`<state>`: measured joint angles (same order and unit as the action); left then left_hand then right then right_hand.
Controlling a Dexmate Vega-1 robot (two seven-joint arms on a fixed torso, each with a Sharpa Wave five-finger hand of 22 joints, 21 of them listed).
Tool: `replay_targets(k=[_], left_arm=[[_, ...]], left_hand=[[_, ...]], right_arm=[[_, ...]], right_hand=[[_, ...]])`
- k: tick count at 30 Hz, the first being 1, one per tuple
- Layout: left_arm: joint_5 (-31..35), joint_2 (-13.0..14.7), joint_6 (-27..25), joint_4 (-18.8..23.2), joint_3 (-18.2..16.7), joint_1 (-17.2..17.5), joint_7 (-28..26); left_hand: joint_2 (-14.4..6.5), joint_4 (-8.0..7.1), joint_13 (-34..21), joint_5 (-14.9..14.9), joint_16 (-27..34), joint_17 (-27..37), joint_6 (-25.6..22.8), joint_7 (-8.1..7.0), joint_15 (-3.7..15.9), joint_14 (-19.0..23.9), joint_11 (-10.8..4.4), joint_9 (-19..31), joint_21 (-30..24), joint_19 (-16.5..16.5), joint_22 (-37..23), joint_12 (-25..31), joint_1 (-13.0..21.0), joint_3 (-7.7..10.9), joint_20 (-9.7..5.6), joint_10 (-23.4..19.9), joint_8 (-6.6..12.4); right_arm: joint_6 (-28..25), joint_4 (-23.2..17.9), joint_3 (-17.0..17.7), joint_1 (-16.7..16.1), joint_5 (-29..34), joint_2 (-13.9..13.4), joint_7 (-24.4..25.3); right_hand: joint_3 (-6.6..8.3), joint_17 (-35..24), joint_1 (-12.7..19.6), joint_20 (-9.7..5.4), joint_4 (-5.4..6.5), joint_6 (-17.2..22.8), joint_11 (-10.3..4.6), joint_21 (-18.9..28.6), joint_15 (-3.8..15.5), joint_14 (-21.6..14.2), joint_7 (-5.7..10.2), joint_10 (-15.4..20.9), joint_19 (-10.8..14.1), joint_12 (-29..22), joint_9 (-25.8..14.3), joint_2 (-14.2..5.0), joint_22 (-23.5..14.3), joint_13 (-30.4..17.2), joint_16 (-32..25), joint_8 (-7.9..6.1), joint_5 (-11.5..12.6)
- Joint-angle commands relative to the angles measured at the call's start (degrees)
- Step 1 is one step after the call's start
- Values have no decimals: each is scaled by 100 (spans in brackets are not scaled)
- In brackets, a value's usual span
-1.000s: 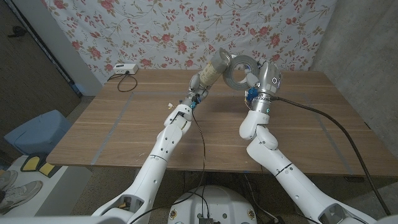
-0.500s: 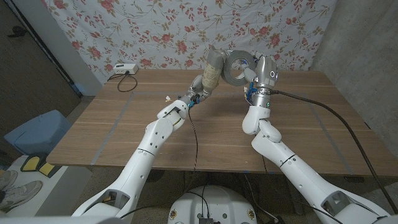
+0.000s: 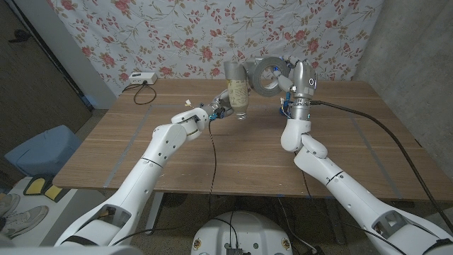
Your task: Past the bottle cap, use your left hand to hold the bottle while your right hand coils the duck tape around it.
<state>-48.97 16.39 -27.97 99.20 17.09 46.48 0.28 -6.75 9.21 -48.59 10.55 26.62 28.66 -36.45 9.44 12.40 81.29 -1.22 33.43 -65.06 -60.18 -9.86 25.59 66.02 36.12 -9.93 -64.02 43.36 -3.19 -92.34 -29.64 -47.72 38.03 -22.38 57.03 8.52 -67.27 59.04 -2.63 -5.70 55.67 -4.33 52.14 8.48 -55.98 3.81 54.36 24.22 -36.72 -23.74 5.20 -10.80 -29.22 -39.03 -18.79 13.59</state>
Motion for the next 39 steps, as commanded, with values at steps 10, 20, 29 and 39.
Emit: replay_targets(k=[10, 20, 29, 39], left_arm=[[1842, 453, 1016, 691, 451, 316, -824], [3087, 281, 2347, 584, 607, 680, -1673], [4359, 431, 3366, 184, 749, 686, -2183], [5622, 679, 4220, -474, 785, 578, -2765]], left_hand=[[92, -491, 976, -78, -1283, -325, 1146, -410, -428, -2398, -74, -1016, 698, 2662, -47, -1091, -1350, -374, 996, 1678, -1344], [253, -276, 1636, -45, -1684, -899, 2249, -662, -1574, -5758, 623, -1790, 1652, 4840, -39, -1559, -2119, -779, 1862, 4055, -2744], [397, -201, 1973, -69, -1654, -1218, 3018, -869, -1614, -6751, 558, -2055, 2087, 5545, -34, -1564, -2359, -1127, 1911, 5005, -3225], [558, -400, 2373, -60, -1671, -1605, 3491, -1229, -1680, -7769, 533, -2240, 2582, 6148, -33, -1540, -3062, -1611, 1832, 5892, -3304]], right_arm=[[306, -73, 258, -65, -249, -39, 114], [235, -56, 335, -84, -270, -27, 80], [115, -35, 405, -86, -313, -4, -10], [-428, -223, 459, -139, -256, -93, -515]], right_hand=[[-66, -12, 1137, -485, 0, 344, -368, 78, 471, -129, 270, 479, 21, 35, 18, -1279, -1, -446, 88, -23, 98], [-98, -27, 1162, -480, -11, 353, -362, 105, 470, -192, 271, 504, 16, 63, 39, -1277, 3, -448, 136, -22, 117], [-120, -45, 1181, -475, -17, 369, -350, 131, 471, -225, 251, 521, 23, 76, 55, -1283, 4, -467, 175, -24, 130], [-153, -69, 1203, -480, -20, 358, -334, 149, 471, -230, 233, 523, -17, 109, 66, -1287, 6, -481, 239, -13, 143]])
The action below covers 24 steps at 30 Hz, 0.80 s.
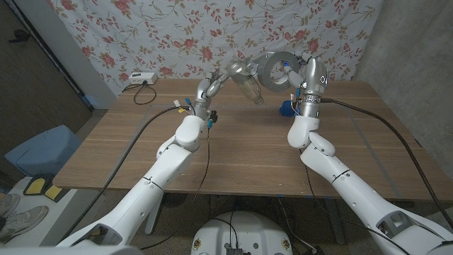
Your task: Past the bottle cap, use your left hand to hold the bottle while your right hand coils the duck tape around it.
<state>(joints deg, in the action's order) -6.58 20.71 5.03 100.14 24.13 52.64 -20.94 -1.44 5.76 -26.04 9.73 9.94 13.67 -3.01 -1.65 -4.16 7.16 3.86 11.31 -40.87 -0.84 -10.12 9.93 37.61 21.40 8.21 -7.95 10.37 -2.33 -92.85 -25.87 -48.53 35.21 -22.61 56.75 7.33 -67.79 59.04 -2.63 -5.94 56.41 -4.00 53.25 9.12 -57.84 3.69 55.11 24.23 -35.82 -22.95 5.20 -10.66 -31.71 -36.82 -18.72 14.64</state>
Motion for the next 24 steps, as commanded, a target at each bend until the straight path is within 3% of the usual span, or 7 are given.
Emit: replay_targets(k=[1, 7, 9, 12, 19, 24], left_arm=[[1501, 281, 897, -558, 79, -29, -698], [2029, 573, 797, -371, 25, 92, -868], [2073, 619, 765, -327, 11, 115, -868], [2166, 744, 644, -160, -58, 209, -880], [2225, 878, 478, 17, -146, 325, -900], [2254, 967, 350, 103, -176, 351, -859]], left_hand=[[34, -73, 195, 33, 9, -165, 245, -211, -50, -497, 37, -45, 274, 370, -7, 37, -311, -192, 28, 442, -13], [139, -106, 447, 57, -2, -289, 709, -476, -106, -1036, 22, -77, 584, 726, -11, 23, -600, -389, 54, 1032, -43], [155, -118, 477, 60, 6, -293, 773, -499, -105, -1084, 14, -80, 618, 756, -12, 24, -650, -419, 57, 1101, -48], [201, -144, 558, 74, -5, -303, 936, -536, -131, -1292, -8, -86, 740, 923, -14, 29, -769, -495, 39, 1289, -52], [232, -166, 668, 101, -9, -315, 1172, -531, -213, -1568, 30, -91, 895, 1117, -19, 24, -890, -573, 67, 1597, -55], [219, -173, 729, 115, -10, -319, 1310, -531, -244, -1731, 61, -93, 988, 1238, -23, 23, -933, -597, 94, 1778, -57]], right_arm=[[-596, -217, 87, -76, 42, -96, -570], [-1344, -676, 132, -225, 148, -354, -1446], [-1452, -761, 131, -252, 168, -417, -1624], [-1787, -1041, 112, -326, 223, -668, -2268], [-2223, -1425, 103, -513, 389, -929, -2834], [-2696, -1902, 96, -626, 458, -1226, -3688]], right_hand=[[-38, -28, 1206, -474, 3, 305, -363, 48, 406, -52, 238, 455, 3, 15, -11, -1286, -8, -240, 15, -26, 39], [-47, -29, 1218, -459, 2, 301, -350, 56, 406, -55, 237, 472, -8, 21, -7, -1291, -7, -245, 40, -22, 43], [-50, -34, 1223, -462, -1, 303, -348, 59, 407, -64, 227, 476, -6, 21, -5, -1291, -6, -248, 40, -21, 44], [-55, -47, 1236, -455, -8, 302, -343, 62, 406, -69, 226, 476, -14, 27, -2, -1286, -6, -250, 43, -18, 46], [-70, -78, 1264, -468, -18, 293, -341, 69, 406, -72, 209, 466, -41, 38, -2, -1285, -6, -274, 56, -9, 52], [-86, -107, 1277, -485, -22, 290, -339, 71, 403, -67, 210, 459, -64, 39, -4, -1276, -7, -299, 57, -3, 56]])
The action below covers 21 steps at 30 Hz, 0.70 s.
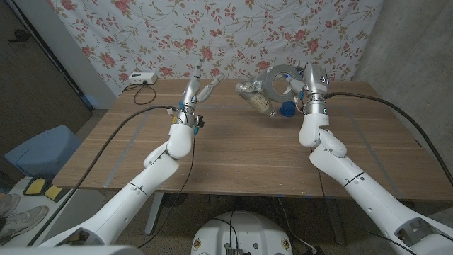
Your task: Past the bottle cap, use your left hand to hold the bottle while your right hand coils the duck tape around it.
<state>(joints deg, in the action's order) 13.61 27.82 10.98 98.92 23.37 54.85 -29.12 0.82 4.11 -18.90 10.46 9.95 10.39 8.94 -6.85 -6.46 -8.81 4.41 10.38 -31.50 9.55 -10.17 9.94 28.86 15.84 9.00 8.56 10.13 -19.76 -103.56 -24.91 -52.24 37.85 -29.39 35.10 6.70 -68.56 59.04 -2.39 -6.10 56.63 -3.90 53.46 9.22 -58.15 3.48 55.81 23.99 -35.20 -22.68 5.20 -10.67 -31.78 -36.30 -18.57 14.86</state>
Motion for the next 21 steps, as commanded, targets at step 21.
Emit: replay_targets(k=[21], left_arm=[[111, 549, -687, 556, -133, 125, 421]], left_hand=[[-42, -12, 128, 66, 8, 5, 364, 16, -97, -390, 77, 3, 213, 380, -27, 48, -124, -80, 44, 413, -17]], right_arm=[[-2475, -1875, -351, -57, 258, -1587, -4896]], right_hand=[[-91, -92, 1326, -496, 2, 230, -313, 60, 392, 35, 218, 346, -142, -17, -111, -1278, -8, -406, 29, -13, 78]])
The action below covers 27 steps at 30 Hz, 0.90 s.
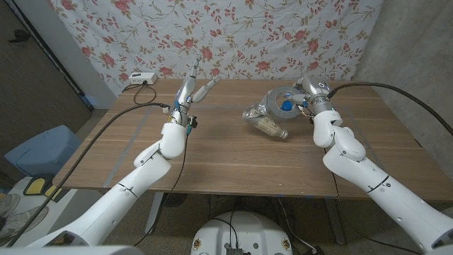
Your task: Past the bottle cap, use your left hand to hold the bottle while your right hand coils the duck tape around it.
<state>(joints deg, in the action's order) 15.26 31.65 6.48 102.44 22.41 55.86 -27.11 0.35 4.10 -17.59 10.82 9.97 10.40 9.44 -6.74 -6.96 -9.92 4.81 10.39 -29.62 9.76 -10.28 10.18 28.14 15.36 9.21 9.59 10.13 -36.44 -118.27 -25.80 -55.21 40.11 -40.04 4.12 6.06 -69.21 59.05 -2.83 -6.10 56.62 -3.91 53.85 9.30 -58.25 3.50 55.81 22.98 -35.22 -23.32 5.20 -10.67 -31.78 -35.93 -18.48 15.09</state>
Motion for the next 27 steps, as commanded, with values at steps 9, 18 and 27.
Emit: replay_targets(k=[9, 18, 27], left_arm=[[-148, 314, -427, 377, -72, 53, 453], [-131, 368, -479, 476, -93, 118, 429], [-136, 419, -523, 560, -132, 187, 411]], left_hand=[[-10, -9, 34, 38, 11, 4, 370, 30, -70, -355, 86, 3, 79, 418, -20, 26, -64, -42, 36, 417, -7], [-25, -6, 62, 44, 13, 4, 381, 60, -92, -417, 132, 4, 120, 461, -22, 39, -71, -48, 28, 469, 8], [-39, -3, 82, 49, 18, 4, 410, 72, -94, -448, 148, 4, 148, 491, -26, 53, -73, -50, 26, 489, 10]], right_arm=[[-1189, -130, -748, 620, 371, -566, -2309], [-1573, 232, -1300, 1115, 930, -449, -2758], [-1838, 281, -1283, 1298, 952, -450, -3152]], right_hand=[[-52, -29, 1345, -442, 16, 220, -280, 16, 380, 107, 224, 285, -105, 18, -63, -1300, -6, -432, 16, -6, 72], [170, 792, 1547, -82, -27, -515, -216, 45, 383, 612, 287, -314, -101, 674, 105, -1484, 39, 87, 864, 441, 15], [-316, 2562, 79, 292, 609, -2549, -15, -403, -20, 2962, 284, -2806, -684, 2345, 714, -973, 52, 735, 2583, 850, -41]])
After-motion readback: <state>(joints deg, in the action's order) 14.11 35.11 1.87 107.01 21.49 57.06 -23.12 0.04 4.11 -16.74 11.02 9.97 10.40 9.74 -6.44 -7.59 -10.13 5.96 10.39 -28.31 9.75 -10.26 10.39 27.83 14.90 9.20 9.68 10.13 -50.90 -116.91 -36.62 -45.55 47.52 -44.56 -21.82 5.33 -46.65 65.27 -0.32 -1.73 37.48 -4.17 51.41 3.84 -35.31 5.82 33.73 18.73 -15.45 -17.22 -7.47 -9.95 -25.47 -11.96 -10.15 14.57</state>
